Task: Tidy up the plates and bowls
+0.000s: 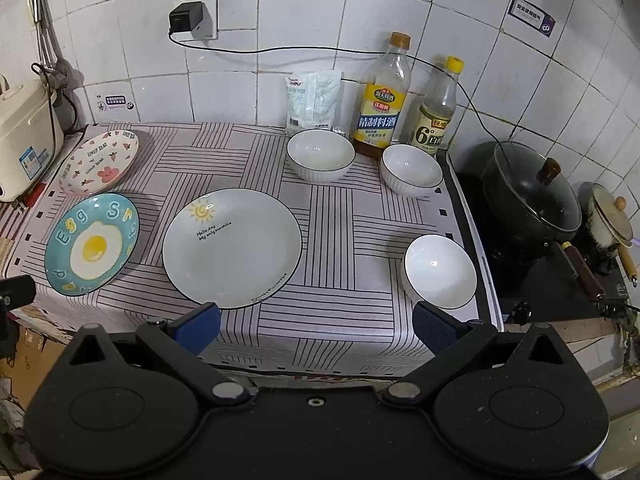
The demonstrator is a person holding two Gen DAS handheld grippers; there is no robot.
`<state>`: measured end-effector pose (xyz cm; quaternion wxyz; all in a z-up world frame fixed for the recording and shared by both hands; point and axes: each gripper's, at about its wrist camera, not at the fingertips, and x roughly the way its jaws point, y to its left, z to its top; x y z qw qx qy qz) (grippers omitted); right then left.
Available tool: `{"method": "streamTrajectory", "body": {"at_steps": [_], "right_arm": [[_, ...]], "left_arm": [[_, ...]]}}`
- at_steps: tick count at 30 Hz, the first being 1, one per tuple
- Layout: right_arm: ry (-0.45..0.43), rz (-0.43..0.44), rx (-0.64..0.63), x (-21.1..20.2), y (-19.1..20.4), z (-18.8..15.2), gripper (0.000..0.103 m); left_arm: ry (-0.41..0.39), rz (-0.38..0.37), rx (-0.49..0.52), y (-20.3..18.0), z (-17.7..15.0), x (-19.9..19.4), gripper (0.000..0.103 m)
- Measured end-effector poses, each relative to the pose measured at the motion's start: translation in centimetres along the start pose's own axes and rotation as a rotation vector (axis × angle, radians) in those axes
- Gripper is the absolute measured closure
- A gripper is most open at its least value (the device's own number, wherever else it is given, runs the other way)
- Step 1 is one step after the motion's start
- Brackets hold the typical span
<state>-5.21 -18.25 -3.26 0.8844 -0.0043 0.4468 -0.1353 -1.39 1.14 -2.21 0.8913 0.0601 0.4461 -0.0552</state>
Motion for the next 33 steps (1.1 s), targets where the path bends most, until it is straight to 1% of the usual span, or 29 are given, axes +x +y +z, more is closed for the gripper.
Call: {"method": "streamTrajectory", "body": {"at_steps": [7,12,16,19,21,24,26,29,32,33], "right_arm": [[0.002,0.002,-0.006,0.1,0.5,0.0,0.0],[0.004,-0.003,-0.011,0.3,0.8,0.2,0.0],[0.003,0.009,-0.013,0.5,0.7,0.5,0.0],[-0.015,0.036,-0.028,0.9,0.9,1.0,0.0],[-0.047,0.057,-0.038,1.3,0.9,1.3,0.0],[-0.103,0.104,-0.051,1.9,0.7,1.9,0.0],[-0.153,0.144,-0.051,2.5,0.3,2.1,0.0],[-0.254,0.209,-0.064,4.0,-0.4,2.2,0.0],[-0.339,0.259,-0.04,6.3,-1.3,1.9,0.0],[-0.351,0.28,-0.027,7.3,-1.6,1.8,0.0]], "left_arm": [[0.001,-0.019,0.009,0.2,0.1,0.0,0.005],[0.027,-0.019,0.016,0.3,0.2,0.5,0.006],[0.048,-0.042,0.018,0.2,0.5,1.1,0.006],[0.061,-0.069,0.023,-0.1,0.8,2.1,0.006],[0.064,-0.087,0.011,-0.2,1.1,2.7,0.007],[0.041,-0.077,0.007,-0.5,1.7,3.5,0.008],[0.015,-0.086,0.008,-1.0,2.0,4.2,0.008],[-0.003,-0.092,-0.011,-1.6,2.5,6.0,0.008],[-0.021,-0.141,-0.037,-1.9,2.5,8.7,0.008],[-0.025,-0.155,-0.043,-2.1,2.4,9.7,0.008]]}}
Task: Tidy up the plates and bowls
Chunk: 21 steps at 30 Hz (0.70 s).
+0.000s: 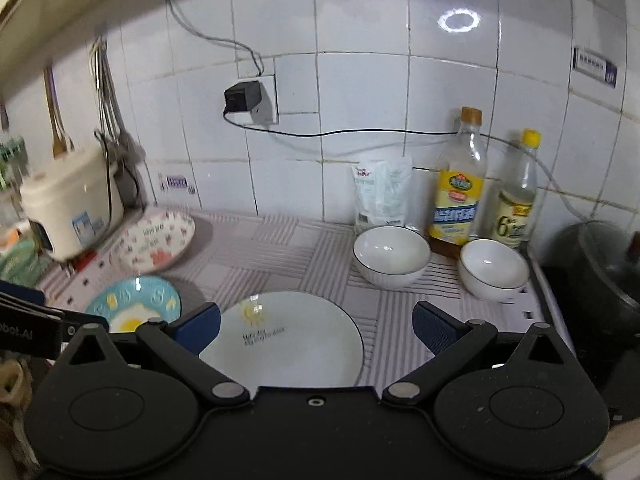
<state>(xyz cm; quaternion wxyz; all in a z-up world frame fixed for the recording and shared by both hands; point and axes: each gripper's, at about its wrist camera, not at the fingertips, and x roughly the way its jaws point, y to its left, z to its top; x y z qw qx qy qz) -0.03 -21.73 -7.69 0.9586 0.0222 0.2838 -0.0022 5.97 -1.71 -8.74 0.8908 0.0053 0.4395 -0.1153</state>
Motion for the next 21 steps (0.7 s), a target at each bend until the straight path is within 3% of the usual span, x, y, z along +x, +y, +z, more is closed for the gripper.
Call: {"method": "streamTrajectory", "body": {"at_steps": [4,8,13,16,21], "right_arm": [[0.025,0.081,0.079,3.8,-2.3,-2.3,0.001],[0.074,0.144,0.169,7.0,-4.1,-5.3,0.011],[0.152,0.159,0.223,10.0,-5.1,-8.3,0.024],[0.184,0.152,0.231,11.1,-5.1,-9.4,0.033],[0.203,0.212,0.321,12.2,-6.0,-10.5,0.049]], "left_arm": [[0.028,0.003,-0.014,-0.1,-0.9,4.6,0.008],[0.086,0.021,-0.007,-0.6,-2.0,9.1,0.008],[0.153,-0.011,-0.015,-1.1,-3.1,12.4,0.017],[0.178,-0.025,-0.004,-1.5,-3.5,13.4,0.024],[0.254,-0.09,-0.063,-1.1,-3.5,15.1,0.047]]}}
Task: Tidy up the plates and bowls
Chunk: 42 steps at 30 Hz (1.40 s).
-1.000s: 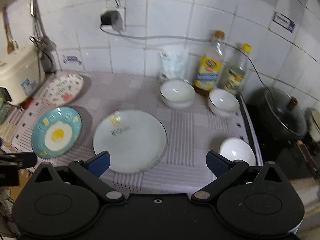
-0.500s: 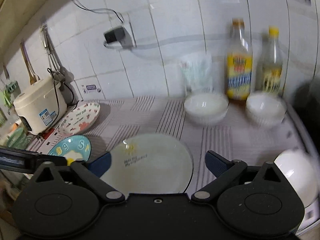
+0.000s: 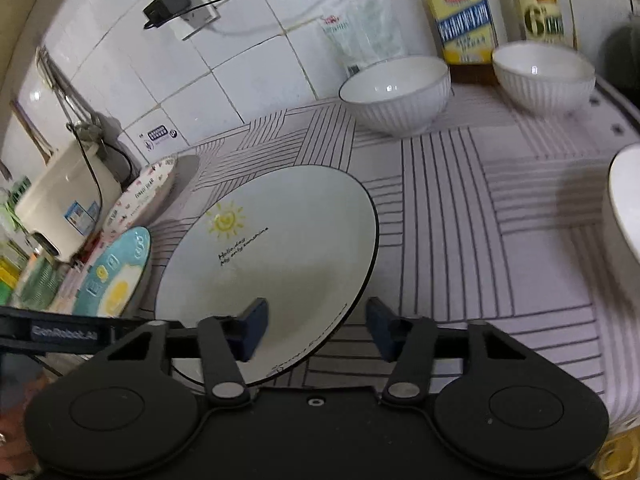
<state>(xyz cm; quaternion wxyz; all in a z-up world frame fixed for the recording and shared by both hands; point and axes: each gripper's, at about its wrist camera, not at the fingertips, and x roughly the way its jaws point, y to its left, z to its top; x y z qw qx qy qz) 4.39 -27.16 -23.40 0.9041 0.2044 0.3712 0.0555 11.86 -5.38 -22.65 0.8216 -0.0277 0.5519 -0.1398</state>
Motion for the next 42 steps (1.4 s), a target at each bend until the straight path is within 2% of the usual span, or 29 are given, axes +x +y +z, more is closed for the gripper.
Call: {"method": "streamTrajectory", "body": {"at_steps": [1,3,6,7,8,11,20,23,26,30,38,42], "right_arm": [[-0.001,0.014,0.024,0.1,-0.3,0.0,0.05],[-0.007,0.025,0.069,0.2,-0.9,0.0,0.054],[-0.006,0.0,0.09,0.5,-1.3,0.0,0.075],[-0.005,-0.011,0.096,0.5,-1.6,0.0,0.084],[-0.004,-0.011,0.102,0.5,-1.9,-0.1,0.085],[0.0,0.012,0.127,0.5,-2.4,0.0,0.086],[-0.004,0.075,0.197,1.7,-3.7,0.2,0.085],[-0.005,0.119,0.247,1.7,-4.4,-0.1,0.085],[0.018,0.114,0.17,1.7,-3.8,0.4,0.083],[0.045,0.127,0.102,1.4,-2.6,1.1,0.08],[-0.002,0.163,0.039,2.6,-0.5,3.4,0.078],[-0.033,0.189,0.021,3.8,0.3,5.1,0.078]], "left_arm": [[0.007,-0.009,-0.006,0.1,0.0,0.2,0.049],[0.006,-0.008,-0.004,0.1,0.1,0.6,0.063],[-0.004,-0.023,0.0,0.1,0.3,1.1,0.078],[-0.004,-0.017,0.002,0.0,0.4,1.2,0.078],[-0.001,-0.019,0.0,0.1,0.5,1.2,0.078],[-0.005,-0.036,-0.012,0.6,0.6,1.5,0.078],[-0.055,0.002,-0.064,0.0,0.8,2.1,0.072],[-0.029,-0.009,-0.049,0.0,1.2,2.1,0.072],[-0.011,-0.02,0.011,0.3,1.8,1.7,0.073],[-0.048,0.002,0.09,0.1,2.6,0.8,0.073],[-0.117,0.025,0.079,2.0,5.4,-0.7,0.073],[-0.153,0.046,0.107,2.7,7.6,-1.0,0.073]]}}
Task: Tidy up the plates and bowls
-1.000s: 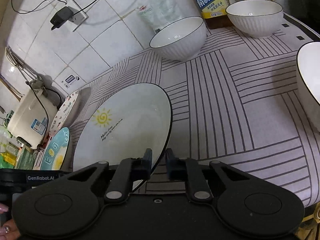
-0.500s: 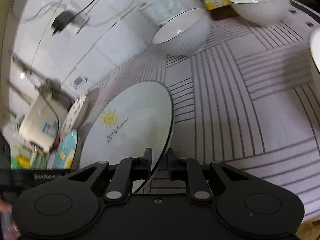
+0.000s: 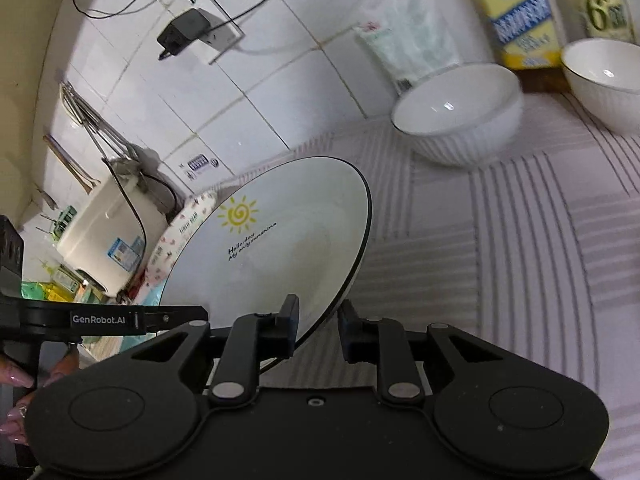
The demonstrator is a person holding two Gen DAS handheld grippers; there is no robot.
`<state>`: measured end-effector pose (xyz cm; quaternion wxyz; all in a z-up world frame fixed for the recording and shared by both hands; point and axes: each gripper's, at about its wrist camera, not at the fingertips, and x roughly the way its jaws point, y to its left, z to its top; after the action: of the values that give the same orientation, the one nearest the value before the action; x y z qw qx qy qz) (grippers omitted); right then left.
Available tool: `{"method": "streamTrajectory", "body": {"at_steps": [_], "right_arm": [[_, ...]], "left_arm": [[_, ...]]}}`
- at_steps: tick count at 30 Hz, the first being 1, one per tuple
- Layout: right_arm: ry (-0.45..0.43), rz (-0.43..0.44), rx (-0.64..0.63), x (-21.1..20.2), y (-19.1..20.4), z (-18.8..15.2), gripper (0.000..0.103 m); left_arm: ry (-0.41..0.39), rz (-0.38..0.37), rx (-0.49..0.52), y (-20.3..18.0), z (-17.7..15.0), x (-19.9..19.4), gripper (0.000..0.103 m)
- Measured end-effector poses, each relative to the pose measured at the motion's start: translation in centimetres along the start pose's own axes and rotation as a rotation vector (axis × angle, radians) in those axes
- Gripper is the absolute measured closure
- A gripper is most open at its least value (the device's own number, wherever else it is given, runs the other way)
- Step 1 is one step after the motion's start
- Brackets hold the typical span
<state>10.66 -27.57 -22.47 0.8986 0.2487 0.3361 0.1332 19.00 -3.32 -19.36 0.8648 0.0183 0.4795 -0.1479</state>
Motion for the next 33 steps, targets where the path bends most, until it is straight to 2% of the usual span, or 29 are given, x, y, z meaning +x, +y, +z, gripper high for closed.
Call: {"method": "streamTrajectory", "body": {"at_steps": [6,11,18,21,27,33], "right_arm": [[-0.03,0.051,-0.027,2.9,0.8,3.2,0.077],[-0.051,0.053,-0.025,4.9,1.1,5.1,0.077],[-0.02,-0.001,-0.013,8.3,0.1,7.1,0.077],[-0.001,-0.027,-0.015,9.6,-0.4,7.5,0.076],[0.03,-0.082,-0.045,11.3,-0.6,7.7,0.075],[0.066,-0.157,-0.142,12.4,0.6,8.1,0.073]], "left_arm": [[-0.017,0.022,0.023,1.6,3.7,0.1,0.073],[-0.027,0.033,0.023,2.5,6.2,1.9,0.072],[0.034,0.018,0.021,3.3,8.9,6.2,0.072],[0.087,0.001,0.023,3.7,9.7,7.9,0.072],[0.117,-0.009,0.025,3.7,10.5,10.1,0.072],[0.162,-0.005,-0.08,4.7,10.8,11.6,0.071]]}}
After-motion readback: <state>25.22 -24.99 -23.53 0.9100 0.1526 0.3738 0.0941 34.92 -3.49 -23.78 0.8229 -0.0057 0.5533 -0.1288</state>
